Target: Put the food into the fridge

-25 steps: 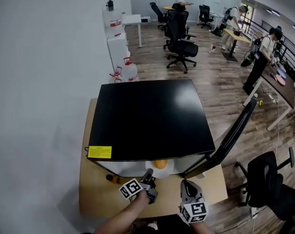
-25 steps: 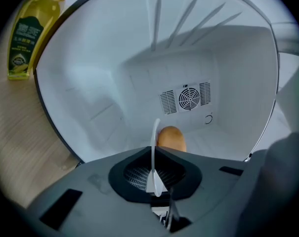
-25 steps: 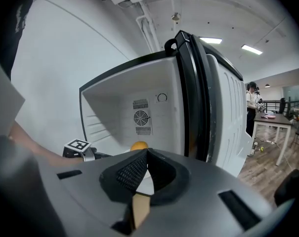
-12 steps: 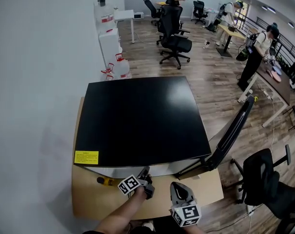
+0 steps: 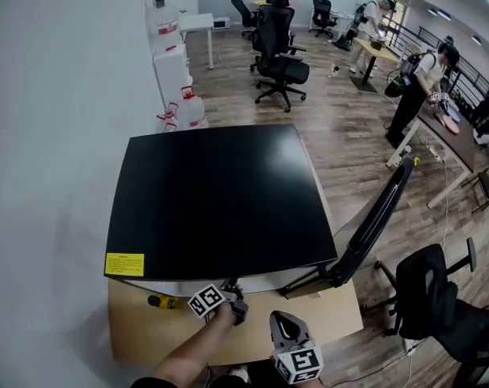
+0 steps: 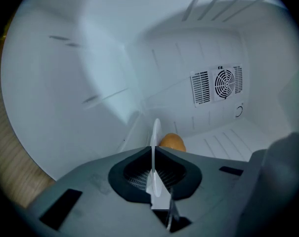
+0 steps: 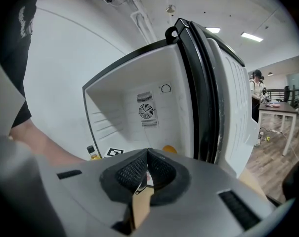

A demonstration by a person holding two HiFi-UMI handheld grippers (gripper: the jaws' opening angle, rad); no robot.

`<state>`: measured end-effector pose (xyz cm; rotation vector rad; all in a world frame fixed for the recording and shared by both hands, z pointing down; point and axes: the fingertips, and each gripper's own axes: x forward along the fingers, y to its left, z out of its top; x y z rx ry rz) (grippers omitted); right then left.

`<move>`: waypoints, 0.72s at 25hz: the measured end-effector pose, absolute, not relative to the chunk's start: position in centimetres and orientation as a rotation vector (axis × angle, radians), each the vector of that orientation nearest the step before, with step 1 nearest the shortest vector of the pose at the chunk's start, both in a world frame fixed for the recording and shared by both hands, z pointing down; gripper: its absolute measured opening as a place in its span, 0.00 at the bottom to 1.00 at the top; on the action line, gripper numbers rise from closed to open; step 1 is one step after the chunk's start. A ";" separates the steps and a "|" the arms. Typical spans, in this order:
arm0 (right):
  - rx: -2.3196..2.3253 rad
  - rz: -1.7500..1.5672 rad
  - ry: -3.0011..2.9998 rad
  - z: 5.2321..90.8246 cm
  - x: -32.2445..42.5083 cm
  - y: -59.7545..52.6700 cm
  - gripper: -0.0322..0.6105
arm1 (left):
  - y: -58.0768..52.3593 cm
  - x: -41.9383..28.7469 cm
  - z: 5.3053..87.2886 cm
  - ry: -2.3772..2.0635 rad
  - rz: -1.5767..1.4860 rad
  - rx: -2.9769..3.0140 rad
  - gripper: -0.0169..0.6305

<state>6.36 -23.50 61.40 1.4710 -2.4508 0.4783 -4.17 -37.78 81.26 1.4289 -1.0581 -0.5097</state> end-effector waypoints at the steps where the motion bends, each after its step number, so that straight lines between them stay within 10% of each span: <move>1: 1.476 0.484 -2.447 61.5 6.5 -23.5 0.14 | -37.9 -4.1 81.3 -1.059 -0.508 1.428 0.06; 18: 1.496 0.506 -2.453 61.6 7.3 -24.0 0.14 | -39.7 -2.7 82.3 -1.163 -0.398 1.380 0.06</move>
